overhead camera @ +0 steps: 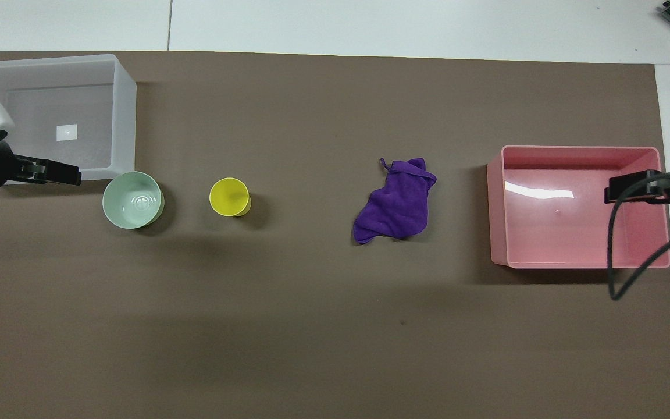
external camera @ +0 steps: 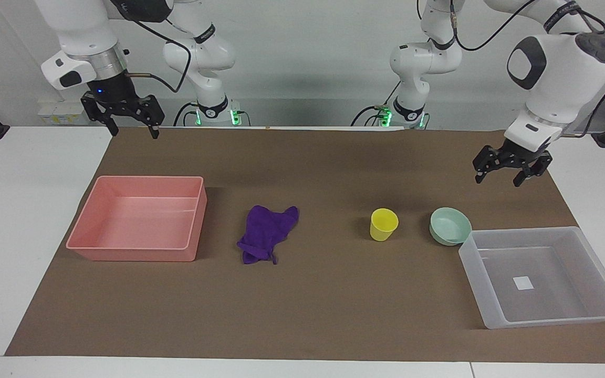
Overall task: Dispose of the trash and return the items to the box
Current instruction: 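Reach the left gripper to the green bowl while the right gripper reaches the cloth, then carry the bowl into the clear box while the right gripper drops the cloth, then reach the left gripper to the yellow cup and grasp it, then carry the yellow cup with the left gripper into the clear box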
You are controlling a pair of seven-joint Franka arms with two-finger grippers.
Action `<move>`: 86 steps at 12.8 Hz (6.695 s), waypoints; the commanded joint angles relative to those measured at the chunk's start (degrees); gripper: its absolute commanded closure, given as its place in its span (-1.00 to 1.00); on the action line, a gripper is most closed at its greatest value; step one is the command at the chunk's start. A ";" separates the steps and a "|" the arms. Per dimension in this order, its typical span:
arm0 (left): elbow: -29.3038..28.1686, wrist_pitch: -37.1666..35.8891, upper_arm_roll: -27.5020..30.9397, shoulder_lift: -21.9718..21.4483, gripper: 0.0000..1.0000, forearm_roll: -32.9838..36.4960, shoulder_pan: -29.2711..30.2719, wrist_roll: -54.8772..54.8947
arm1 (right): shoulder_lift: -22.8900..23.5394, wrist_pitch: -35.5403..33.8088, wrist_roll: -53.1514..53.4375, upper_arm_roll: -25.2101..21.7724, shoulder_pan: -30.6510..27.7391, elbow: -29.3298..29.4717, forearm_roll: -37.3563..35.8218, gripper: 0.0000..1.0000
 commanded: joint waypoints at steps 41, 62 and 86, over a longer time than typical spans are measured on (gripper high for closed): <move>31.93 11.44 -0.20 32.43 1.00 -1.41 10.10 -7.30 | 7.67 29.92 -11.17 3.46 -13.93 -16.87 -1.19 1.00; 13.61 13.12 -0.02 18.16 -1.00 1.50 5.88 -1.94 | 2.94 21.37 4.29 4.43 -6.29 -15.68 -0.23 -1.00; -12.62 26.31 0.06 7.93 1.00 1.41 -18.56 -14.25 | -0.84 -7.49 -2.30 -6.12 -0.76 2.72 0.74 -1.00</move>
